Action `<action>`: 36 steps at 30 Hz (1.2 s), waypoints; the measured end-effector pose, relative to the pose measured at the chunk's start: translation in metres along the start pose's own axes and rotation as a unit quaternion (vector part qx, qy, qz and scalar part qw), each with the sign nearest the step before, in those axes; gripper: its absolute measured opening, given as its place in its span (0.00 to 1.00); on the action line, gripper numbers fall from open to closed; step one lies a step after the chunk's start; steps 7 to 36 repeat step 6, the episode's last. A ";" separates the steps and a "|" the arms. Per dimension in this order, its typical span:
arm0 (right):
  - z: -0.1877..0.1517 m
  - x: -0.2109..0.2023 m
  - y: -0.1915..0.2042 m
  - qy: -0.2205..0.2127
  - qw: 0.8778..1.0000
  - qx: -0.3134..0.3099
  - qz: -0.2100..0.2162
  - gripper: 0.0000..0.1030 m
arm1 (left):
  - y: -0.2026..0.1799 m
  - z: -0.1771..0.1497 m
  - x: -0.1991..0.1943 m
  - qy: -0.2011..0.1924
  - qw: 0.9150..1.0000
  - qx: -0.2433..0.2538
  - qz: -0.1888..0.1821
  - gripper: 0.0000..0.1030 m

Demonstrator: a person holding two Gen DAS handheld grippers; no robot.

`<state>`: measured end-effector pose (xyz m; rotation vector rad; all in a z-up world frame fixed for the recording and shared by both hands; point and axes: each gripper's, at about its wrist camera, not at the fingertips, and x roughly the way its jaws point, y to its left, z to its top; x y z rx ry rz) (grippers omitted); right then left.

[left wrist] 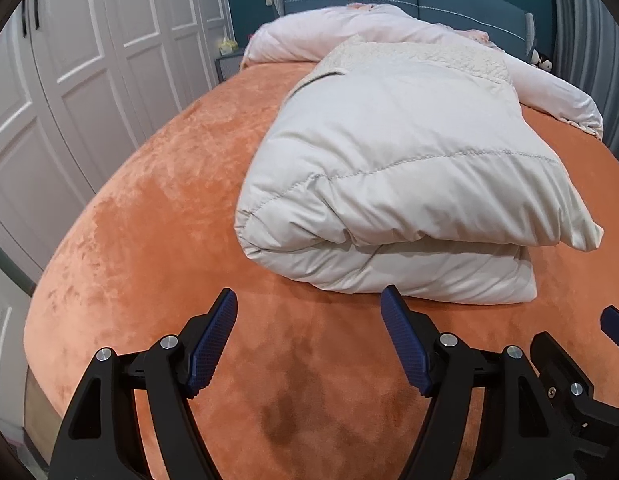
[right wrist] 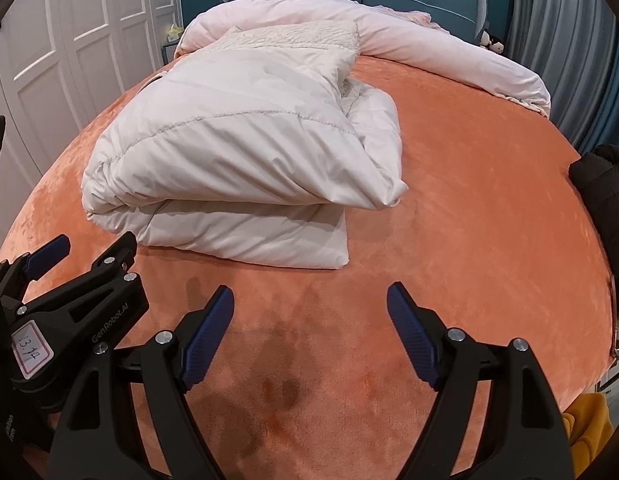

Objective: Fold large clothes

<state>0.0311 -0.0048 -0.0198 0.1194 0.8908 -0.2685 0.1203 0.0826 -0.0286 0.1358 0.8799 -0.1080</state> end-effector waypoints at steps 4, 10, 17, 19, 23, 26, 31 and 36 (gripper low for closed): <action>0.007 -0.006 0.000 -0.010 1.000 -0.007 0.000 0.74 | 0.000 0.007 -0.006 0.004 1.000 0.003 0.003 0.70; 0.011 -0.009 0.001 -0.016 1.000 -0.011 -0.002 0.74 | -0.001 0.013 -0.010 0.002 1.000 0.009 0.010 0.70; 0.011 -0.009 0.001 -0.016 1.000 -0.011 -0.002 0.74 | -0.001 0.013 -0.010 0.002 1.000 0.009 0.010 0.70; 0.011 -0.009 0.001 -0.016 1.000 -0.011 -0.002 0.74 | -0.001 0.013 -0.010 0.002 1.000 0.009 0.010 0.70; 0.011 -0.009 0.001 -0.016 1.000 -0.011 -0.002 0.74 | -0.001 0.013 -0.010 0.002 1.000 0.009 0.010 0.70; 0.011 -0.009 0.001 -0.016 1.000 -0.011 -0.002 0.74 | -0.001 0.013 -0.010 0.002 1.000 0.009 0.010 0.70; 0.011 -0.009 0.001 -0.016 1.000 -0.011 -0.002 0.74 | -0.001 0.013 -0.010 0.002 1.000 0.009 0.010 0.70; 0.011 -0.009 0.001 -0.016 1.000 -0.011 -0.002 0.74 | -0.001 0.013 -0.010 0.002 1.000 0.009 0.010 0.70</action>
